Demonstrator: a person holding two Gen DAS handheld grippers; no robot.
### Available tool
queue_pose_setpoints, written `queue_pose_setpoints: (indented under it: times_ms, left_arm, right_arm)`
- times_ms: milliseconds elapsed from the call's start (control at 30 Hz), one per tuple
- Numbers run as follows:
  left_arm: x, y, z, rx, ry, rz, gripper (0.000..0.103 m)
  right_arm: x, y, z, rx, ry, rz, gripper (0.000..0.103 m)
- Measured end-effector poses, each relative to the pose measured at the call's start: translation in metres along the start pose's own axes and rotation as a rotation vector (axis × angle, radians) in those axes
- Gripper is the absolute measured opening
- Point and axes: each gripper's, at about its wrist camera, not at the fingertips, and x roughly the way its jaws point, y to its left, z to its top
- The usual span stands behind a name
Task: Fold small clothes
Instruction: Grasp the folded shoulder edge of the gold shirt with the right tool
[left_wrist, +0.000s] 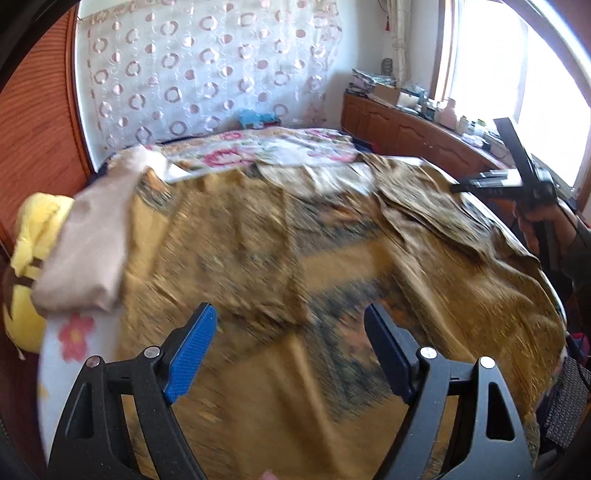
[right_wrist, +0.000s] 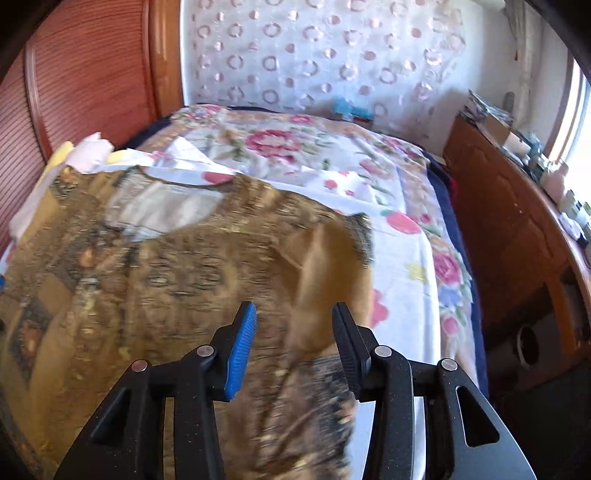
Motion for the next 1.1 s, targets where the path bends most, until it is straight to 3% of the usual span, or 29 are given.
queue_pose_setpoints:
  times_ms: [267,467,500,533,600,700,800,967,1100]
  left_arm:
    - [0.018,0.058,0.051,-0.016,-0.01,0.129,0.083]
    - [0.046,0.094,0.071,-0.055,0.019,0.171,0.083]
    - [0.051,0.099,0.073,-0.062,0.026,0.177,0.083]
    - [0.057,0.105,0.075,-0.069,0.031,0.182,0.083]
    - [0.064,0.111,0.079,-0.072,0.037,0.191,0.083]
    - [0.072,0.12,0.082,-0.081,0.044,0.197,0.083]
    - [0.081,0.128,0.084,-0.092,0.062,0.18,0.083]
    - [0.084,0.134,0.091,-0.084,0.053,0.163,0.083]
    - [0.082,0.135,0.097,-0.079,0.042,0.126,0.068]
  right_arm:
    - [0.037,-0.03,0.024,0.043,0.034,-0.011,0.044]
    - [0.056,-0.042,0.033,0.053,0.034,0.051,0.043]
    - [0.058,-0.045,0.033,0.051,0.027,0.075,0.031]
    - [0.059,-0.048,0.032,0.046,0.018,0.104,0.012]
    - [0.056,-0.05,0.031,0.018,0.002,0.133,0.004]
    - [0.048,-0.061,0.028,-0.009,-0.03,0.101,0.003]
    - [0.049,-0.079,0.023,0.04,-0.027,0.128,0.003]
    - [0.058,-0.079,0.017,0.043,-0.007,0.119,0.003]
    - [0.059,-0.075,0.022,0.054,-0.018,0.114,0.003]
